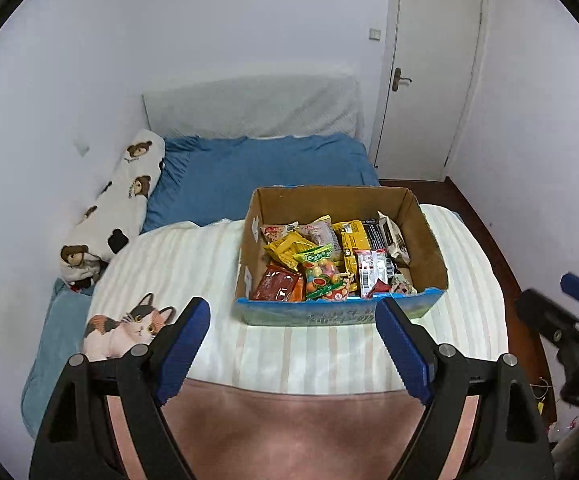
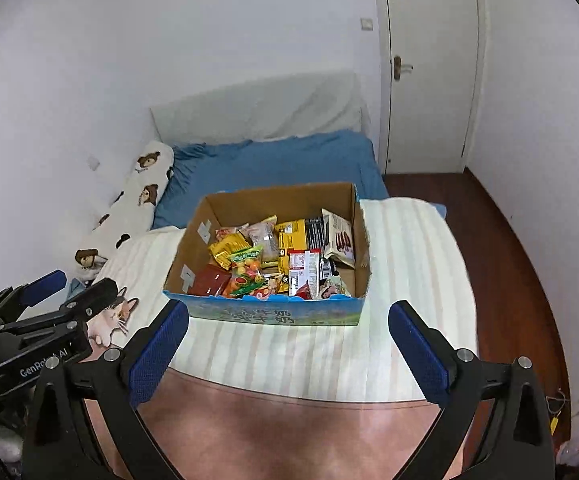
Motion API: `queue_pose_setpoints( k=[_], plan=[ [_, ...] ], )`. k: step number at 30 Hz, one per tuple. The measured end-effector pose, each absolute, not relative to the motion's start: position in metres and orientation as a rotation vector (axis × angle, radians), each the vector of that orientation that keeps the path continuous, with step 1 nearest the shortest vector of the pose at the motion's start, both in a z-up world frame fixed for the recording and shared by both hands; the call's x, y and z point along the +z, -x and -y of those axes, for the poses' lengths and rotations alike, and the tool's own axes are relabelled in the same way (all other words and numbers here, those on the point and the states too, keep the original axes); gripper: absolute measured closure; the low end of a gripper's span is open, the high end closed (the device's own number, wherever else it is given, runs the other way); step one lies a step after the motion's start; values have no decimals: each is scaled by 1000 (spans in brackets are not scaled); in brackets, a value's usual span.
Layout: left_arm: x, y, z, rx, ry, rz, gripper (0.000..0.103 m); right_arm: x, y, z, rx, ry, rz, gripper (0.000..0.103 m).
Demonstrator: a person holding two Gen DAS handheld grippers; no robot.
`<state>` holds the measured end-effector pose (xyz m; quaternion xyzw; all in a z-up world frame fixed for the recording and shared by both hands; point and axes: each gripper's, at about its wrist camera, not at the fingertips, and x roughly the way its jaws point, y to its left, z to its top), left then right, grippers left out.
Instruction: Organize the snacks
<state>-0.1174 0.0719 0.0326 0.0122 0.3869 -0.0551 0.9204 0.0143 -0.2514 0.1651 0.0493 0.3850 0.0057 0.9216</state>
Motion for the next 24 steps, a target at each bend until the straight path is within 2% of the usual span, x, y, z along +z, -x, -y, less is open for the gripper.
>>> queue_pose_setpoints(
  k=[20, 21, 22, 23, 24],
  plan=[
    [53, 181, -76, -95, -11, -762, 18, 197, 54, 243, 15, -65, -738, 1],
    [53, 181, -76, -92, -11, -757, 17, 198, 54, 243, 14, -63, -733, 1],
    [53, 181, -76, -89, -9, -753, 5, 198, 54, 244, 13, -64, -731, 0],
    [53, 180, -76, -88, -7, -749, 1, 197, 53, 244, 11, -65, -730, 0],
    [53, 179, -76, -85, -5, -743, 0, 196, 51, 245, 9, -68, -730, 0]
  ],
)
